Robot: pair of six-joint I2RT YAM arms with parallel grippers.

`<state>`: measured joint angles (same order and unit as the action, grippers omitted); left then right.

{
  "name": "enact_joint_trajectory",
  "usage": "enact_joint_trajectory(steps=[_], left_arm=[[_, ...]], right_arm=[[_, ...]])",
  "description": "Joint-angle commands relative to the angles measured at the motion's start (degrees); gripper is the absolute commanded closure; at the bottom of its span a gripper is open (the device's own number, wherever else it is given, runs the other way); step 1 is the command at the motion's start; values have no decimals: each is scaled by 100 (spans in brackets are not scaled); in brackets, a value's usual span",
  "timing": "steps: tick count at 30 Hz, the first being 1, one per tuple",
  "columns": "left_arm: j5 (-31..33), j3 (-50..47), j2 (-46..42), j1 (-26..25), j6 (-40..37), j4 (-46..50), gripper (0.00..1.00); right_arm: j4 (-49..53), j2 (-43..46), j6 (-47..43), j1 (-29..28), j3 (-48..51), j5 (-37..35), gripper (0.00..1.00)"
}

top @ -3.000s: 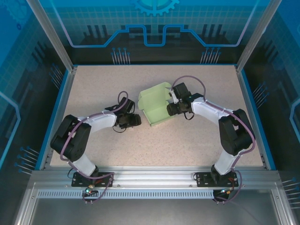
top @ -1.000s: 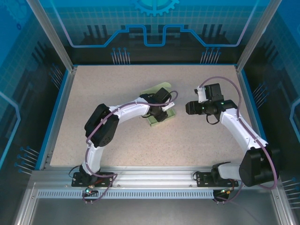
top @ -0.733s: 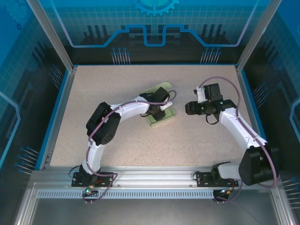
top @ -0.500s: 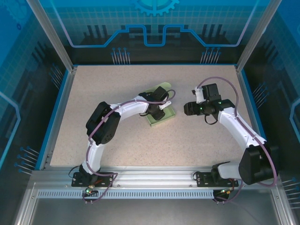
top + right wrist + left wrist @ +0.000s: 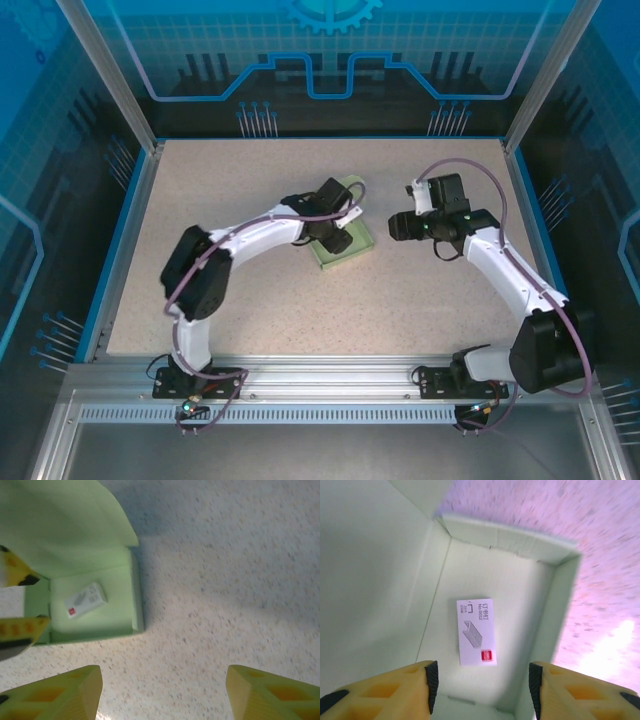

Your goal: Fold the paper box

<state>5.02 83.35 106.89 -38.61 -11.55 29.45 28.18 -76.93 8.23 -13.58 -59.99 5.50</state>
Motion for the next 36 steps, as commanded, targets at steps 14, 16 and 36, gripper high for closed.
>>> enact_joint_trajectory(steps=[14, 16, 36], left_arm=[[-749, -1958, -2275, 1413, 2591, -1086, 32], [-769, -1793, -1943, 1419, 2546, -1084, 31], [-533, -1392, -980, 1418, 2181, -1331, 62]], right_arm=[[-877, -2404, -2504, -391, -1828, 722, 33], [-828, -2564, -2654, -364, -1955, 832, 34], [-577, -3364, -2856, -521, -2574, 985, 75]])
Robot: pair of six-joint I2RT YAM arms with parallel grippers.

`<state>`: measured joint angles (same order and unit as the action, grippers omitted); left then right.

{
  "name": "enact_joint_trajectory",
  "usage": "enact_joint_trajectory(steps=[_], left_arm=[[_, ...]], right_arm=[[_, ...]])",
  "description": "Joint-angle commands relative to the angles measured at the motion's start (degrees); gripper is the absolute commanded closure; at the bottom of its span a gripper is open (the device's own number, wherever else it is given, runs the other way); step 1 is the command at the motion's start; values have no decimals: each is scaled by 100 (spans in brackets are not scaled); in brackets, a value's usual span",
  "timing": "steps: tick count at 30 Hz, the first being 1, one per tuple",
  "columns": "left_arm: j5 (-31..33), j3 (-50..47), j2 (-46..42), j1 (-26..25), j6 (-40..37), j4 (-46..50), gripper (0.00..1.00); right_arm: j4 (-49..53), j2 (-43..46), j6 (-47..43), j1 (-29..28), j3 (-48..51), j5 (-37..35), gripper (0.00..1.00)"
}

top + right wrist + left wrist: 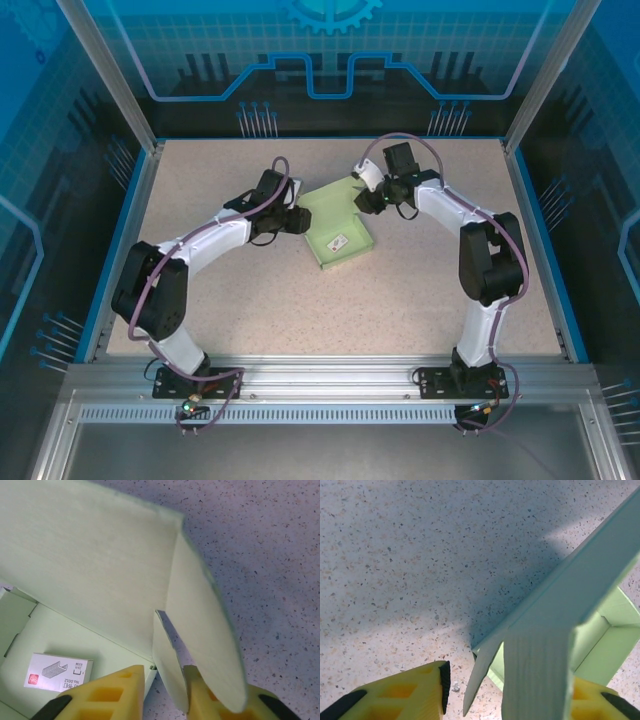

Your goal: Fold the paper box

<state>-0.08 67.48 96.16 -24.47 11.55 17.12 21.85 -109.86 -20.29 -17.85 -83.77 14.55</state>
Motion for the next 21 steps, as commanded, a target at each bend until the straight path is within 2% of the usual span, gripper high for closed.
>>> enact_joint_trajectory(steps=[1, 7, 11, 18, 21], left_arm=[[-7, 190, 112, 9, -133, -103, 64], [50, 212, 236, -5, -88, -130, 74], [244, 215, 204, -64, -65, -115, 76], [472, 243, 193, -111, -136, 69, 67], [503, 221, 193, -109, -133, 97, 66]], right_arm=[[49, -64, 14, -103, -180, 55, 77], [-22, -29, 162, -164, -88, -86, 85], [-129, 97, 377, -220, 88, -255, 89], [-319, 411, 682, -312, 462, -669, 95], [-338, 453, 728, -311, 513, -776, 96]])
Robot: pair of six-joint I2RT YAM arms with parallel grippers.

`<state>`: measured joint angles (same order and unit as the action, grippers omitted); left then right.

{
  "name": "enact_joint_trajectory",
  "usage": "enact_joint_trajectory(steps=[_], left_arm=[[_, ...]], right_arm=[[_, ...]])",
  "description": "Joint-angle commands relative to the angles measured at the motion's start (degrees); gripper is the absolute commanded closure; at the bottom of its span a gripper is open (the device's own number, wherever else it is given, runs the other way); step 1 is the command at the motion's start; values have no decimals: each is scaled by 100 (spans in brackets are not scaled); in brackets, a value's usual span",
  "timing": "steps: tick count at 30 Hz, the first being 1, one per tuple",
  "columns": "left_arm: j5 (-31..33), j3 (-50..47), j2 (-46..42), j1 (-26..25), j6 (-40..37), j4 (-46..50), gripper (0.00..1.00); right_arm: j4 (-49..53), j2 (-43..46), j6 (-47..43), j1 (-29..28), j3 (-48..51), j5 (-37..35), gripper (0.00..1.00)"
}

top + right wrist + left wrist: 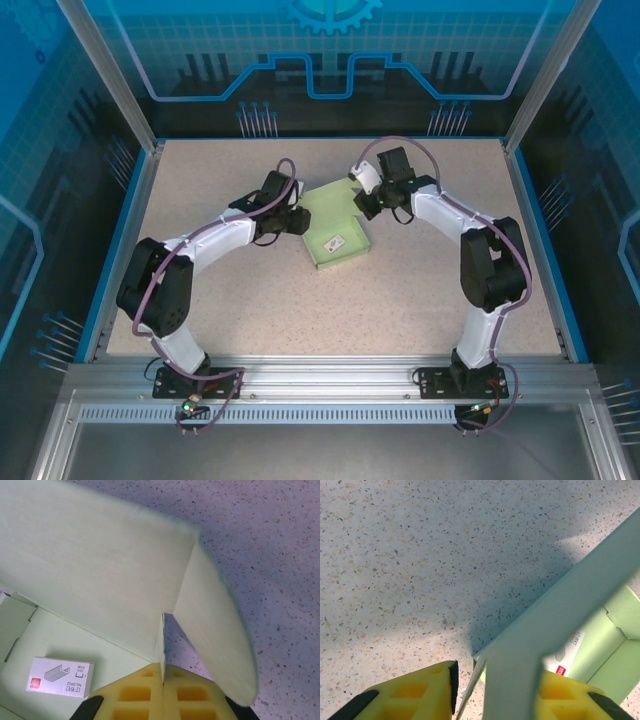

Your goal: Fold the paper box

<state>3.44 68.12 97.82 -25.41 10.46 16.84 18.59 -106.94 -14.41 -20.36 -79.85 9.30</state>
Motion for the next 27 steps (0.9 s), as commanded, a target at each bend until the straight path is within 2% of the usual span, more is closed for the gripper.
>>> enact_joint_trajectory(steps=[1, 14, 20, 27], left_arm=[[164, 156, 26, -17, -18, 135, 66], [167, 284, 107, -69, 83, 69, 83], [556, 489, 165, -308, 611, -25, 88], [1112, 492, 184, -562, 1336, -355, 93]], right_arm=[[-22, 170, 158, -62, 128, -277, 96], [-53, 291, 631, -138, 233, -600, 98], [136, 501, 1543, -467, 255, -1632, 100], [35, 840, 2599, -805, 546, -2520, 100]])
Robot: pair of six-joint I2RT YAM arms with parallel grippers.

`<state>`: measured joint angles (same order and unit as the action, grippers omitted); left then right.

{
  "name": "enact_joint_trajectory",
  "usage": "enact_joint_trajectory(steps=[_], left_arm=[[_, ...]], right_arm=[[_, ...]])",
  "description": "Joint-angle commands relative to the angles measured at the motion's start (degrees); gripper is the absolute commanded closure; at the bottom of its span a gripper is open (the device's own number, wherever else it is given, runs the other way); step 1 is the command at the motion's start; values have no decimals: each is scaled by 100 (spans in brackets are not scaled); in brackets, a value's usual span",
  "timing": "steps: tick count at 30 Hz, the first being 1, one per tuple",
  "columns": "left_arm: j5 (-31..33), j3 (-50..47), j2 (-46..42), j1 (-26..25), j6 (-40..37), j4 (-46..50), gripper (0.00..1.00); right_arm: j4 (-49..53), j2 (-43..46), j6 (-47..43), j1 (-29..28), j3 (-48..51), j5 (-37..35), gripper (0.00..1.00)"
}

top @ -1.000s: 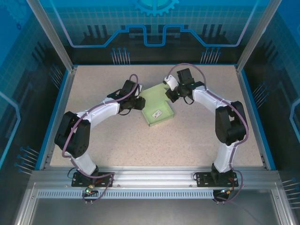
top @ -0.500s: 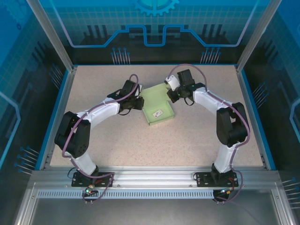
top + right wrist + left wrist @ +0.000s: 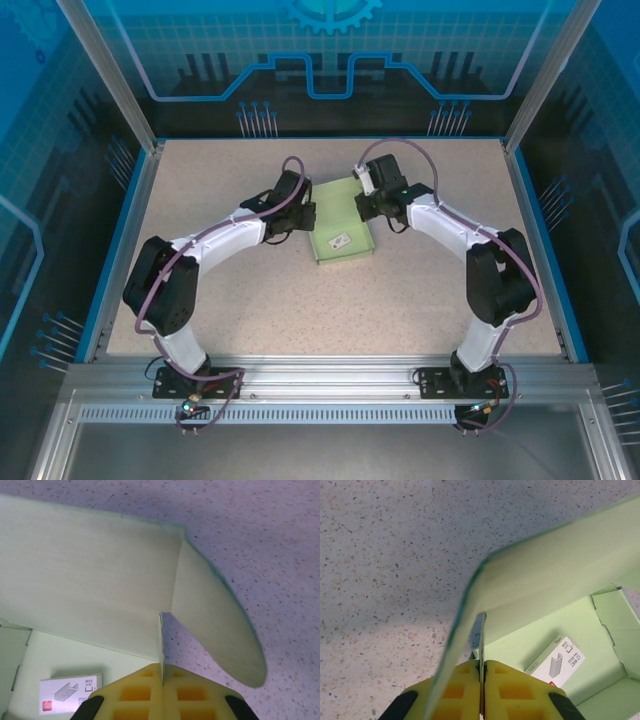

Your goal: Fold the paper box

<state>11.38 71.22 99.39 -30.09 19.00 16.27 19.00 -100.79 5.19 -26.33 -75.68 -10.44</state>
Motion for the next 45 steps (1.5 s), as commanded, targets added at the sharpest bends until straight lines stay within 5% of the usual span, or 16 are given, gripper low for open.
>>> enact_joint_trajectory(steps=[1, 15, 45], left_arm=[[399, 168, 43, -124, 575, -386, 93], [1303, 258, 446, -392, 994, -1183, 95], [2276, -1520, 134, -1137, 510, -2889, 97]], right_arm=[[-75, 242, 743, -250, 177, -630, 100], [-852, 28, 1405, -336, 354, -952, 100], [-2273, 427, 2517, -511, 1866, -809, 97]])
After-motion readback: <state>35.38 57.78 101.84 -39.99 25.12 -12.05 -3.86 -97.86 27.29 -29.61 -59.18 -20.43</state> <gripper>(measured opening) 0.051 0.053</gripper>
